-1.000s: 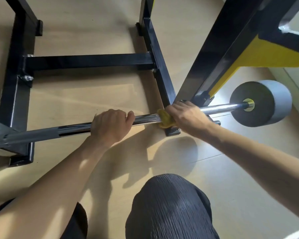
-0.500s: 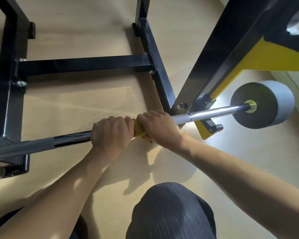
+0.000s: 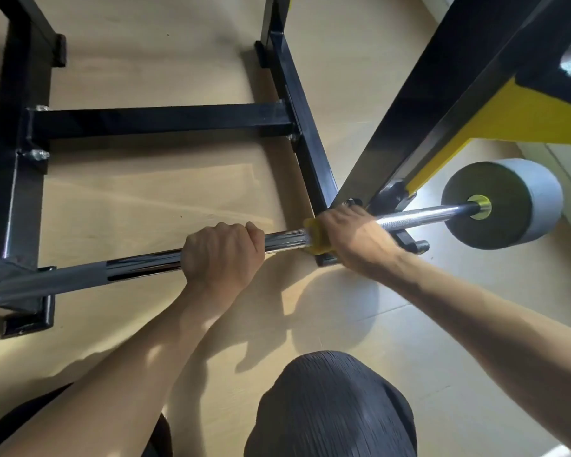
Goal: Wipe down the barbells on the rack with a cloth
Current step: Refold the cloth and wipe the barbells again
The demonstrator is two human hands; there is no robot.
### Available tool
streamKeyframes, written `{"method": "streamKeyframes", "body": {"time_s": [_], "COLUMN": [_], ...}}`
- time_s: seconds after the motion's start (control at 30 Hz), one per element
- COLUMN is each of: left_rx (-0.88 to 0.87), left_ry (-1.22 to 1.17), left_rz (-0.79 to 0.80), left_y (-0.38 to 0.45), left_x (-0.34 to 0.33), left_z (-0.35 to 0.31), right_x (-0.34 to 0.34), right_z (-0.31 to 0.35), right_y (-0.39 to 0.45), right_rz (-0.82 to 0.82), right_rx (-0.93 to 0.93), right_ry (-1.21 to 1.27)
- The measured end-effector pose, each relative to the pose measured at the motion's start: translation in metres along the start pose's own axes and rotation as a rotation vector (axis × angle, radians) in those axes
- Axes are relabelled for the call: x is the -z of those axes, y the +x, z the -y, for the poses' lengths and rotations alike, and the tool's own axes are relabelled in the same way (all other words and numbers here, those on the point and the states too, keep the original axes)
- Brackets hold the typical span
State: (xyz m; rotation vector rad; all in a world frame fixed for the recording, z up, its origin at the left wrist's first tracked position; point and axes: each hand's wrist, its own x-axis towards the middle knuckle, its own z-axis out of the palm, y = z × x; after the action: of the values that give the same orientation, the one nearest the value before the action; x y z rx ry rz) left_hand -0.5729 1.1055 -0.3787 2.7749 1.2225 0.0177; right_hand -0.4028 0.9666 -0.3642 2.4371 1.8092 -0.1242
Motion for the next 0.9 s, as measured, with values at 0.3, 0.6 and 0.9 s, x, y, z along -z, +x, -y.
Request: {"method": "streamKeyframes", "body": {"time_s": [0.3,0.6,0.9], "left_rx": [-0.08,-0.038,0.02], "left_ry": [0.036,-0.017,0.001], "left_rz": [-0.029,-0.1,-0.104], "left_y": [-0.002,-0.001,-0.001], "left_x": [0.0,-0.006,-0.009], "left_z": [0.004,0.007,-0.001], "right_x": [-0.018,0.002,-0.018], "right_z": [0.065,-0.067,0.007], "right_y": [0.007,-0.048,-0.015], "right_rz": [-0.222,0.105,-0.206], "right_rx": [0.136,-0.127,-0.107], "right_ry": [0.033,-0.23,0.009]}}
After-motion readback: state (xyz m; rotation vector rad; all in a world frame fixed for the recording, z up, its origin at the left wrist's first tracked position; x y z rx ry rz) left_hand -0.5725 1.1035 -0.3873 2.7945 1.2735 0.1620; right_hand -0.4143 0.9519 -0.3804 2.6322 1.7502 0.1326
